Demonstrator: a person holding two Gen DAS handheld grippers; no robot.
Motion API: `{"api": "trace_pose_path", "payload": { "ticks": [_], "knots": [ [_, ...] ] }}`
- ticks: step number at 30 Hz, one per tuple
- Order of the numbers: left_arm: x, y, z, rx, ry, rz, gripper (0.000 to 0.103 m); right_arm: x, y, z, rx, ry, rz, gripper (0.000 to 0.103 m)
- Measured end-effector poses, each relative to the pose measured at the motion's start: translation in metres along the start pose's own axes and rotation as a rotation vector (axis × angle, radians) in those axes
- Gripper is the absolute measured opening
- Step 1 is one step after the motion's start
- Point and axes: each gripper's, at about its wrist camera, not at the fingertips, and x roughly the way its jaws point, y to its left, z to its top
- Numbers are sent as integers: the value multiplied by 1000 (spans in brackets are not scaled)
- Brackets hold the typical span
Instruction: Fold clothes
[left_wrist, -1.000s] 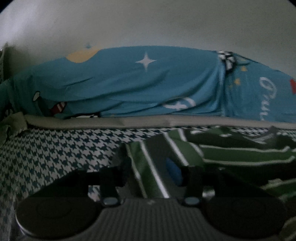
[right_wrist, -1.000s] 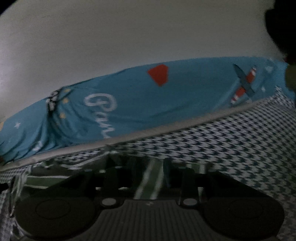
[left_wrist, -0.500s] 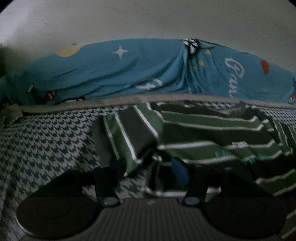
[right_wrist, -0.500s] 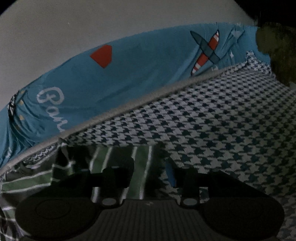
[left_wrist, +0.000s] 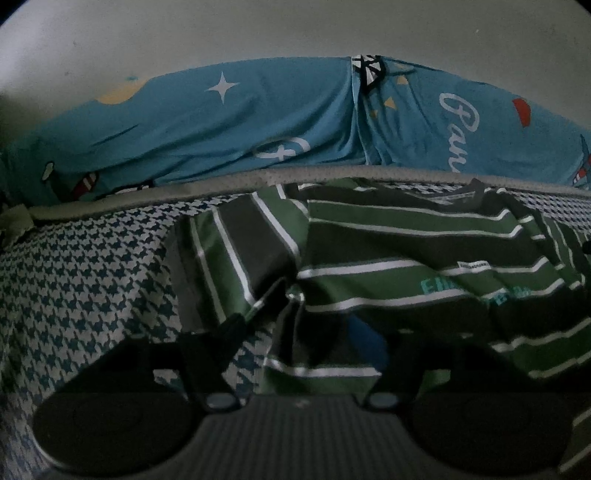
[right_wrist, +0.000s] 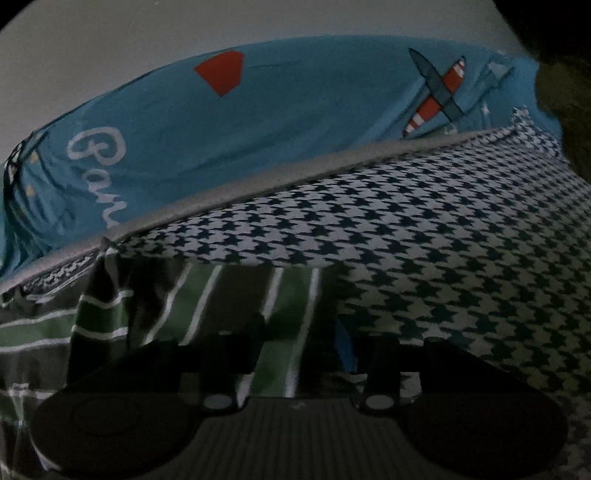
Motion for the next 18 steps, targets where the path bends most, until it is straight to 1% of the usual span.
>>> {"api": "trace_pose_path", "payload": {
  "ticks": [1,2,4,8,13,15,18],
  "knots": [
    [1,0,0,-2,4,-2,66,0,2,0,-11,-3,2,31],
    [1,0,-1,-1,7,-3,66,0,5,-1,-22,-7,5,20],
    [2,-1,-2,0,13,-5,67,-1,8,0,-35,-10,25,8],
    [4,-2,-3,5,21,-11,68,-10,15,2,-58,-56,-16,6],
    [6,-2,-4,9,33,-19,69,-27,-3,16,29,-133,-119,6],
    [7,-3,-5,14,42,-20,70,-22,-8,16,33,-117,-161,6],
    [8,-4,-7,14,56,-21,70,-11,-9,13,27,-64,-205,6]
  ]
}}
